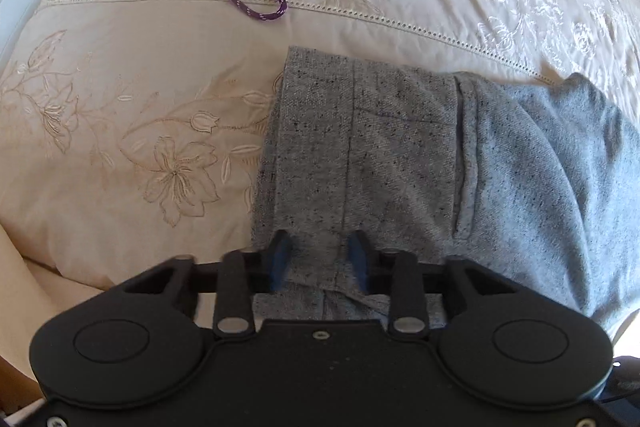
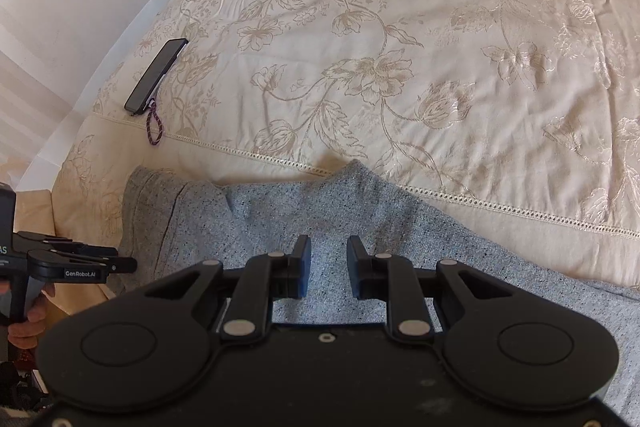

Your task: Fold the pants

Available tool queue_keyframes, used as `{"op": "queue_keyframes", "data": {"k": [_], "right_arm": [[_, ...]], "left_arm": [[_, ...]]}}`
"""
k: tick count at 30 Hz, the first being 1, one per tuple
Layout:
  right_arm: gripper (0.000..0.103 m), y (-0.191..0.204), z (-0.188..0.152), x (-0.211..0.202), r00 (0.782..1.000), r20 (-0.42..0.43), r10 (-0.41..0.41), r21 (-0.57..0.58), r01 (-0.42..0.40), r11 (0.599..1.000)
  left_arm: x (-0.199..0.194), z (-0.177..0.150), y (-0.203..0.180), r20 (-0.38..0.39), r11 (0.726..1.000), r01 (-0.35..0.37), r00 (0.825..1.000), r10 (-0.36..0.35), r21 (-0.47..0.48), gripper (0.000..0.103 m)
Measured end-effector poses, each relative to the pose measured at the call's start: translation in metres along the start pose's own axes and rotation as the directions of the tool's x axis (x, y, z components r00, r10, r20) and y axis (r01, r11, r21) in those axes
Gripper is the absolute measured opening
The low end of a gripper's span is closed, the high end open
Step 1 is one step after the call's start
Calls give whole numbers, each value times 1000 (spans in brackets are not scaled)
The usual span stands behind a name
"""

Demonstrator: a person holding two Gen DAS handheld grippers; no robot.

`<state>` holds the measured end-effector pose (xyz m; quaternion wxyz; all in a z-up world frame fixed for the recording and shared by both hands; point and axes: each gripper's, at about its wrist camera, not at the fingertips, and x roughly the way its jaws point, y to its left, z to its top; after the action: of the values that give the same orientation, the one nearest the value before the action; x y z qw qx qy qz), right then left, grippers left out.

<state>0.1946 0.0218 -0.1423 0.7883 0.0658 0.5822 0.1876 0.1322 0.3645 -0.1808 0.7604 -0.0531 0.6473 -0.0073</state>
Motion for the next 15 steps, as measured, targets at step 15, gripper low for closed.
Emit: {"op": "queue_keyframes", "data": {"k": [15], "right_arm": [[23, -5, 50, 23, 1000, -5, 2, -12, -2, 1000]], "left_arm": [[-50, -41, 19, 25, 997, -41, 999, 43, -71, 0]]}}
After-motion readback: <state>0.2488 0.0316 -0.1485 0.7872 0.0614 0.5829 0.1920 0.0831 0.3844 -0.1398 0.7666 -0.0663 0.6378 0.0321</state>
